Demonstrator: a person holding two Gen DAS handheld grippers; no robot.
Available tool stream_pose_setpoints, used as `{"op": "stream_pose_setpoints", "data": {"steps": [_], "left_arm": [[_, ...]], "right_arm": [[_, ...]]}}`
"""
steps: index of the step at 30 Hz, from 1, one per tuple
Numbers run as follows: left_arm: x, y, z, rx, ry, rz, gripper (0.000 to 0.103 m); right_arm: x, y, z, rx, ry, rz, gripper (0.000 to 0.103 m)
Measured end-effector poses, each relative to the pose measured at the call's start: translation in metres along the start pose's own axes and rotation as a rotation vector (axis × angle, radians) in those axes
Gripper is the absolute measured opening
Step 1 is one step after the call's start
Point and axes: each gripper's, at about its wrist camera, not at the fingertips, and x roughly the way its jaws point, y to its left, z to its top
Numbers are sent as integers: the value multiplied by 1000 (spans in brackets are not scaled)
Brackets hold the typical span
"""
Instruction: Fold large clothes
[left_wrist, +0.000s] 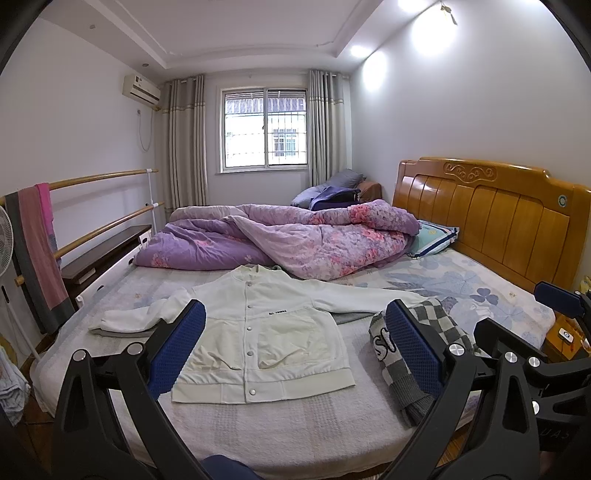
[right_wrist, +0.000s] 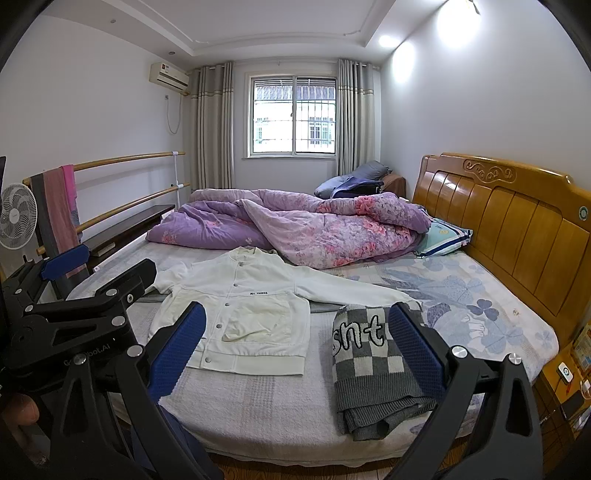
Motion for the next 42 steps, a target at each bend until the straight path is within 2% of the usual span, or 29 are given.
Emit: {"op": "stream_pose_setpoints", "data": {"steps": [42], "left_arm": [[8,3,0,15,1,-11,98]], "right_arm": [[0,4,0,13,12,-6,95]]}}
